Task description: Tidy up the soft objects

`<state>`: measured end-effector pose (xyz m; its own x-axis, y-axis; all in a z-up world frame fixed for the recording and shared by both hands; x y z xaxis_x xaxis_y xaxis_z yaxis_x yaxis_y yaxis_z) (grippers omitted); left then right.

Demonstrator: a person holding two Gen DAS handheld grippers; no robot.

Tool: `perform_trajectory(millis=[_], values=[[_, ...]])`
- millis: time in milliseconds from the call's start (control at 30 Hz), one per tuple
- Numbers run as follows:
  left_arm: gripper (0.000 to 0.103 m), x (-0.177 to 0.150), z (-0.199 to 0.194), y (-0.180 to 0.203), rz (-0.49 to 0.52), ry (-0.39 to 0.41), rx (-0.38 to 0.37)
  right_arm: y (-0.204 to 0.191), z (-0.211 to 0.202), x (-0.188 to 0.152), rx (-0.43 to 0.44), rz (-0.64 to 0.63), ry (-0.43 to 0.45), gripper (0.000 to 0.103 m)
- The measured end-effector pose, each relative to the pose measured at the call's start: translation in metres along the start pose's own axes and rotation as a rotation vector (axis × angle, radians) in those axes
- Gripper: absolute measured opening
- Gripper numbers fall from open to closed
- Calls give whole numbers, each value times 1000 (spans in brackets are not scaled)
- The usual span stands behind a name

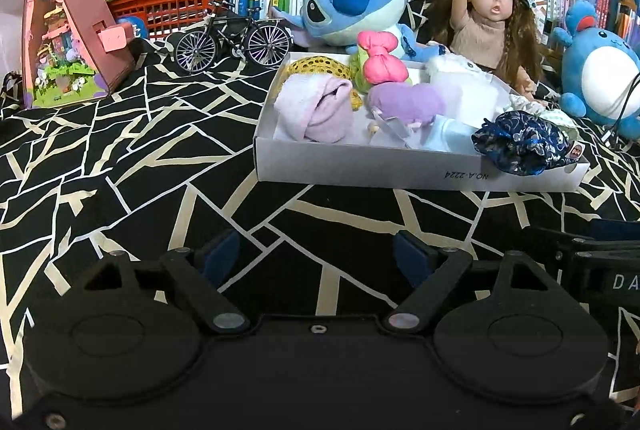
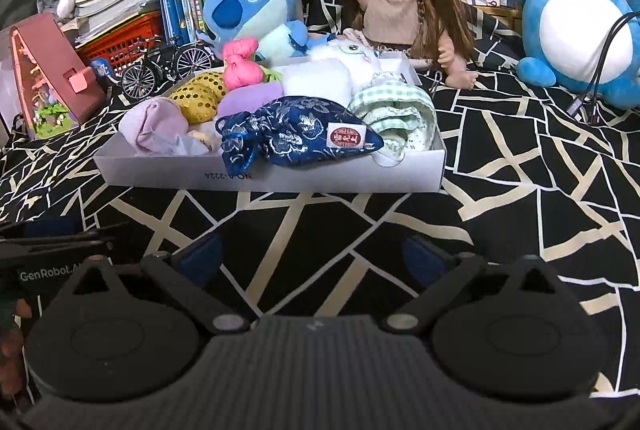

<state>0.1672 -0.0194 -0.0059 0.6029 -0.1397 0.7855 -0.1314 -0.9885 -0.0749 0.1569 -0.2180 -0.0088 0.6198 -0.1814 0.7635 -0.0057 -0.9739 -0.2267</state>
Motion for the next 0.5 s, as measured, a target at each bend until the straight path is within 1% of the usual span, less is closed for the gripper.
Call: perform_trajectory(millis=[300, 367, 500], values=[[88, -2, 2, 2, 10, 4, 12, -6, 4, -3, -24, -43, 8, 103], [90, -2, 3, 2, 7, 3, 10, -7, 5, -4, -33, -56, 12, 103], [98, -2, 5, 2, 7, -3, 6, -8, 6, -4, -41, -68, 8, 103]])
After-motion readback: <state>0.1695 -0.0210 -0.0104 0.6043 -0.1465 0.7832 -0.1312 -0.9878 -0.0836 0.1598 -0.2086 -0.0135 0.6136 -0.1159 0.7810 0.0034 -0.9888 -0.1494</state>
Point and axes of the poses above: each gripper's, at about its wrist camera, not at the fingertips, and z roughly the way its jaws point, y to its right, x to its top, the point moved 2 cm from there along z, roughly the way its jaws point, and after that the axes turned 8 degrees about z, right-handed, at the moved point
